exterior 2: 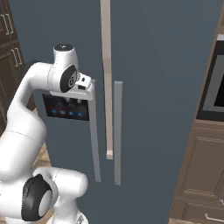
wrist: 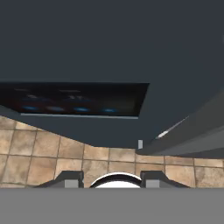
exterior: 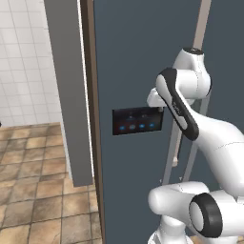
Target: Open the freezer door, pick up the ice cube tray from the freezer, and place it on the dining counter.
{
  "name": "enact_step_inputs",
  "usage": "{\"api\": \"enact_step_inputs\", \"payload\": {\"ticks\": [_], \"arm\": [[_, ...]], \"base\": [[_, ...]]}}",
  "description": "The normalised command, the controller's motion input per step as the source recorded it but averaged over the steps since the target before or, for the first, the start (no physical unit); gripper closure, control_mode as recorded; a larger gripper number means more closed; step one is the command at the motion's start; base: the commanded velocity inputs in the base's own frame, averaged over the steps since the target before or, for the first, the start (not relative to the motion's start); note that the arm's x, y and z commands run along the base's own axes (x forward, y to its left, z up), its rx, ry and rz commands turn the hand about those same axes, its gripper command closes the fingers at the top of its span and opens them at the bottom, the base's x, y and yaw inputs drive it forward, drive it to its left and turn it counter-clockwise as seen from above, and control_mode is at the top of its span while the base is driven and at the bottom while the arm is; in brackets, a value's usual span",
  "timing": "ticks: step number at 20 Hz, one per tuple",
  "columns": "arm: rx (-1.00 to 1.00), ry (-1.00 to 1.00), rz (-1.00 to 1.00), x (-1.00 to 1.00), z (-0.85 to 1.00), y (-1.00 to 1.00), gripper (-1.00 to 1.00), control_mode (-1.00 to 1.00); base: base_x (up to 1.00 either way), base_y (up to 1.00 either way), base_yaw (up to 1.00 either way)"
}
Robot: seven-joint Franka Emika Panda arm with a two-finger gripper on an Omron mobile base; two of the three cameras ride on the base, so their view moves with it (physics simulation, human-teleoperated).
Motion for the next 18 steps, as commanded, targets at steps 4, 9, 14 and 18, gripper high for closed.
{"api": "enact_step_inputs", "payload": {"ticks": [4,9,14,18], "arm": [[0.00,0.04,0.00,-0.18,0.00,0.00,-1.00,-1.00],[0.00,0.05,-0.01,-0.81,-0.08,0.00,-1.00,-1.00],[0.00,0.00,-0.02,-0.76,-0.14,0.00,-1.00,-1.00],[-0.02,0.00,0.00,-0.45,-0.16,-0.01,-1.00,-1.00]], "base": [[0.00,0.00,0.00],[0.00,0.00,0.00],[0.00,0.00,0.00],[0.00,0.00,0.00]]}}
